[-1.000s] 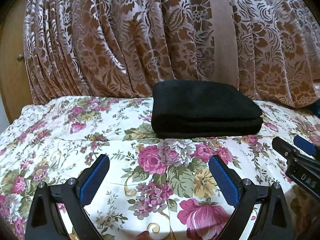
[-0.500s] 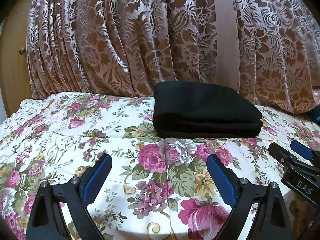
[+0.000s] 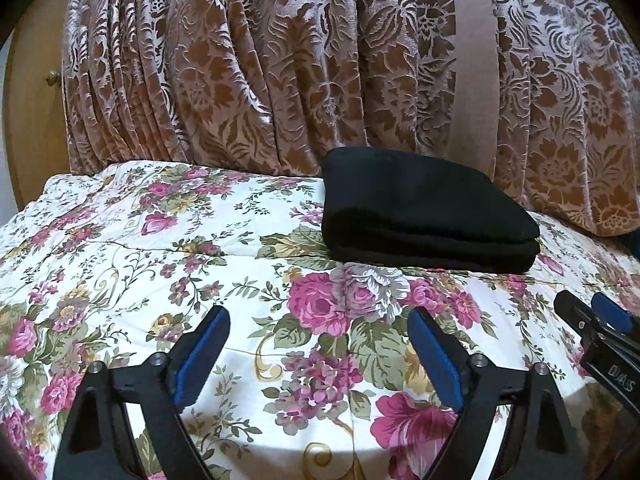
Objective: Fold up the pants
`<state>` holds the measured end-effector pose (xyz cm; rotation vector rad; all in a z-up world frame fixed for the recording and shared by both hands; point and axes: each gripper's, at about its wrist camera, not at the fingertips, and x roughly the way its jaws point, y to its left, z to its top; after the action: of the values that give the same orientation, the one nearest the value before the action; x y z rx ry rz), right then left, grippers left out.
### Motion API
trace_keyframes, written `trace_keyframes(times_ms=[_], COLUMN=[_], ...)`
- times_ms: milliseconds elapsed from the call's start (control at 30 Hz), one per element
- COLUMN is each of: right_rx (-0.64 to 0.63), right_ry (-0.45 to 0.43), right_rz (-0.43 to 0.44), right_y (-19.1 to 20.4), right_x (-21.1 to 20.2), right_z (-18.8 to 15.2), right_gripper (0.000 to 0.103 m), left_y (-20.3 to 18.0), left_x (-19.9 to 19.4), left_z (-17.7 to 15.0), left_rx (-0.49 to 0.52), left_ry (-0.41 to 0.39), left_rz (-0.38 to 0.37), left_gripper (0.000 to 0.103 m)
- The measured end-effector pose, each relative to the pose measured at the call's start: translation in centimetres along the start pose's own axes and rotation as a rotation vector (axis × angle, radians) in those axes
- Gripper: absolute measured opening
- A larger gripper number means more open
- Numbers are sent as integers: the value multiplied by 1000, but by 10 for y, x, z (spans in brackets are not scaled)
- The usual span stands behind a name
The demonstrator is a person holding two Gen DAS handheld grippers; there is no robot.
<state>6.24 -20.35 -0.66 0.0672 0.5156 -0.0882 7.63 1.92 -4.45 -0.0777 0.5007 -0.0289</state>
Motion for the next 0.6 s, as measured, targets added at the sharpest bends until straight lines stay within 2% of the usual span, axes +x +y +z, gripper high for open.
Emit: trace_keyframes(times_ms=[600], right_rx=[16], right_ry=[13], right_rz=[0], right_y=[-3], right_x=[3], right_z=[-1], right_gripper=[79], left_y=[-1], left_x=[0], left_z=[-1], left_rx=[19], left_ry=[-4], left_rz=[10], left_gripper=[90])
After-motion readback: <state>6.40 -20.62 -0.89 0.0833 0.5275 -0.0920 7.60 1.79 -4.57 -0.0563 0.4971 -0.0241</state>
